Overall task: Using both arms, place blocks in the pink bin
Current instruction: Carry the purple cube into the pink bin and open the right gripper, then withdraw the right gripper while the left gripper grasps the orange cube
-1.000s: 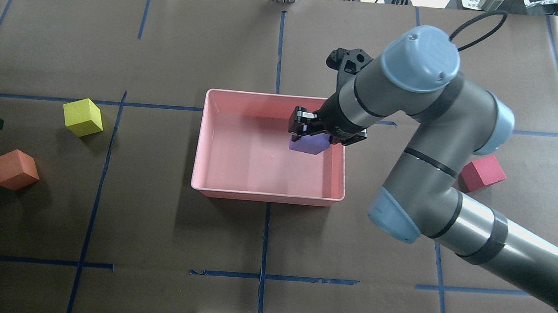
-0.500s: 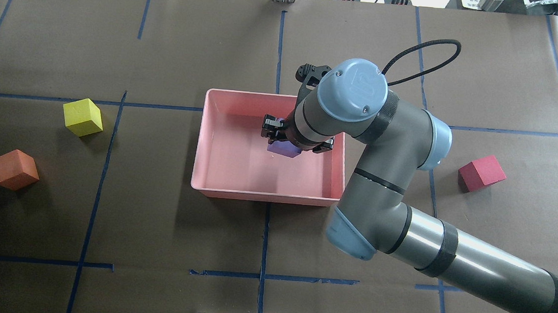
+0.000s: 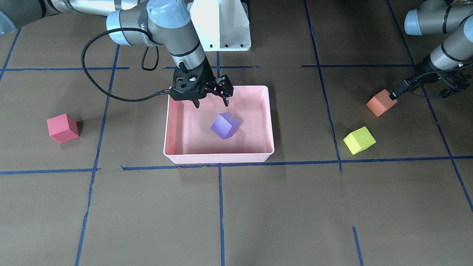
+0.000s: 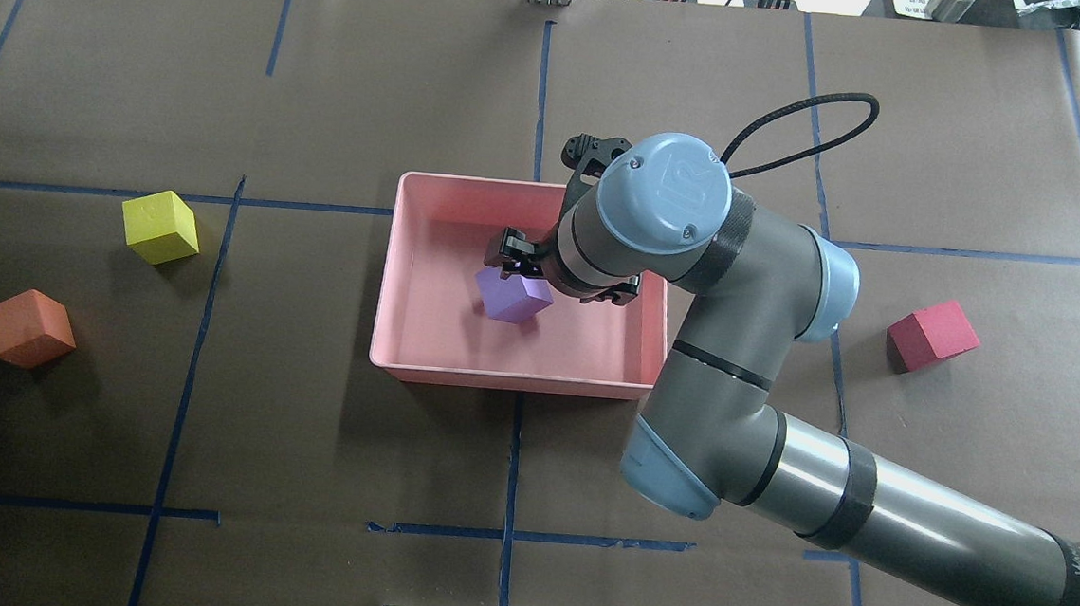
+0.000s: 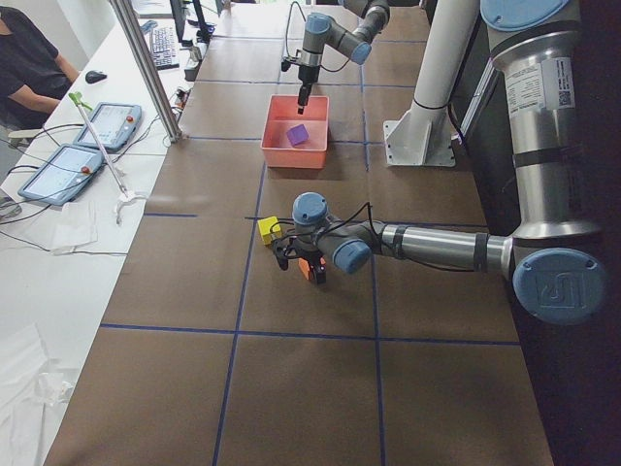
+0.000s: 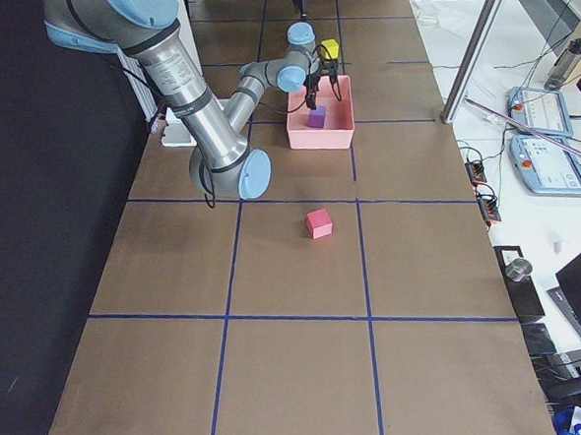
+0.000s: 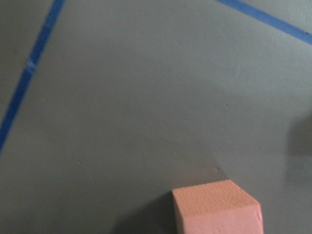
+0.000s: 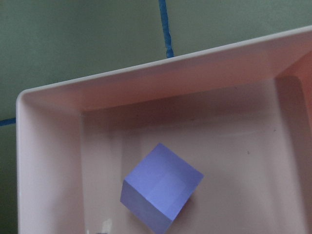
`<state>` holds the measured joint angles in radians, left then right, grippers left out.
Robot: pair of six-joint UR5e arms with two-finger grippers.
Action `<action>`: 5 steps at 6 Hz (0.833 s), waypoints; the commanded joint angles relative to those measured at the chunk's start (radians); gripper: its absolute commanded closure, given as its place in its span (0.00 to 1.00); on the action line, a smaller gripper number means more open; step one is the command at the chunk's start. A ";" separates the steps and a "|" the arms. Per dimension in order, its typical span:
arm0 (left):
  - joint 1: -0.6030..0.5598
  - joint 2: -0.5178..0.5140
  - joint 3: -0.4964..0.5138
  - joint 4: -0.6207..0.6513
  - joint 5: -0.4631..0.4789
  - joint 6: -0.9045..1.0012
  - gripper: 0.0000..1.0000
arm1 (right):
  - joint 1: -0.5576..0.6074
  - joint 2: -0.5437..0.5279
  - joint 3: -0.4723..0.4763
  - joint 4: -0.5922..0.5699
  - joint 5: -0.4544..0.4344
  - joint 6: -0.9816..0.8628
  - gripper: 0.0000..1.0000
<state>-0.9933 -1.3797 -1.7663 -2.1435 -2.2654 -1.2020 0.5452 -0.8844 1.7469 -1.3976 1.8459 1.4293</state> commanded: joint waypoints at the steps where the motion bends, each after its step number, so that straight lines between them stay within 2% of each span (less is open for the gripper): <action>1: 0.047 -0.019 0.011 -0.001 0.003 -0.031 0.00 | 0.037 -0.104 0.177 -0.062 0.016 -0.003 0.00; 2: 0.053 -0.033 0.022 -0.001 0.003 -0.031 0.00 | 0.070 -0.143 0.224 -0.067 0.035 -0.003 0.00; 4: 0.094 -0.068 0.053 0.004 0.072 -0.033 0.00 | 0.090 -0.168 0.284 -0.144 0.041 -0.004 0.00; 5: 0.094 -0.087 0.095 0.001 0.073 -0.030 0.05 | 0.096 -0.169 0.290 -0.156 0.041 -0.003 0.00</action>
<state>-0.9044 -1.4480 -1.7044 -2.1417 -2.2005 -1.2335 0.6340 -1.0507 2.0249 -1.5334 1.8863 1.4259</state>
